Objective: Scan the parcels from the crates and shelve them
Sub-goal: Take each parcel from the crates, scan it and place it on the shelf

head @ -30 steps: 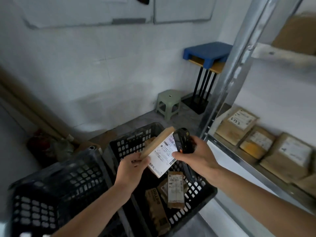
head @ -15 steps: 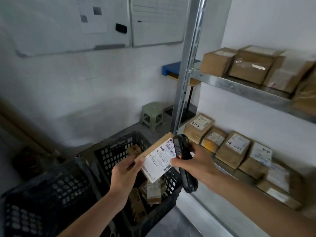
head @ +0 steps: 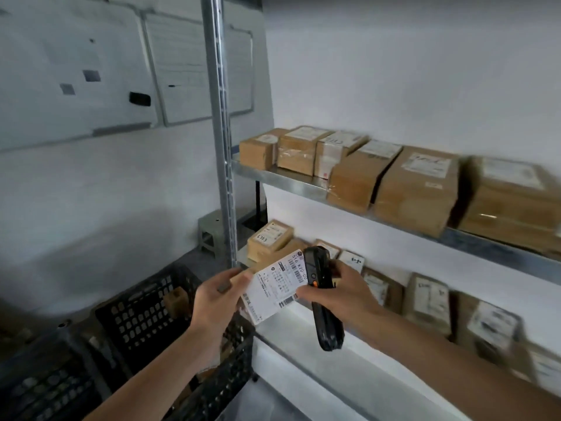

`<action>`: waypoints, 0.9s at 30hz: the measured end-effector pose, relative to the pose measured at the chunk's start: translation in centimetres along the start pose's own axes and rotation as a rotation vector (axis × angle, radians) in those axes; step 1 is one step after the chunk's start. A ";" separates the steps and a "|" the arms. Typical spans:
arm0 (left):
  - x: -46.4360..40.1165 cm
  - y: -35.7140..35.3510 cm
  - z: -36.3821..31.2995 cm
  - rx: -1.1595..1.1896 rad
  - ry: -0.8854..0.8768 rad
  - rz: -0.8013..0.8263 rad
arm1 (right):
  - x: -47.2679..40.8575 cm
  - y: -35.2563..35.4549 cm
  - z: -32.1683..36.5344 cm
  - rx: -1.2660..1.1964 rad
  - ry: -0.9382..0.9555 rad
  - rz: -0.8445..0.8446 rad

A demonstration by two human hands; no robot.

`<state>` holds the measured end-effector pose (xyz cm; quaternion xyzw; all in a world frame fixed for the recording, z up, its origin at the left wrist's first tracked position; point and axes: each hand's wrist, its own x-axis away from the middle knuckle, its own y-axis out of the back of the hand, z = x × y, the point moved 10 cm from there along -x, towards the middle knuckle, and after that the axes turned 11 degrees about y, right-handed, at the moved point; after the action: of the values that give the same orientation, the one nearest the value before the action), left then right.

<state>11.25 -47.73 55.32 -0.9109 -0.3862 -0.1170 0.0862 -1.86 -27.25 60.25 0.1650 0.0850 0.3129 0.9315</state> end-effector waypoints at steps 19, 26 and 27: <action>11.4 -20.2 -2.1 -0.085 -0.003 0.330 | 14.5 20.2 0.1 0.003 -0.062 -0.248; 15.9 -23.7 -2.1 -0.147 -0.006 0.482 | 20.0 23.4 0.5 -0.020 -0.103 -0.354; 16.5 -24.0 -1.9 -0.158 -0.010 0.497 | 20.8 23.6 0.5 -0.014 -0.108 -0.370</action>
<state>4.70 -20.44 63.41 -0.9823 -0.1407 -0.1176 0.0392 1.64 3.02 68.11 0.1566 0.0614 0.1273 0.9775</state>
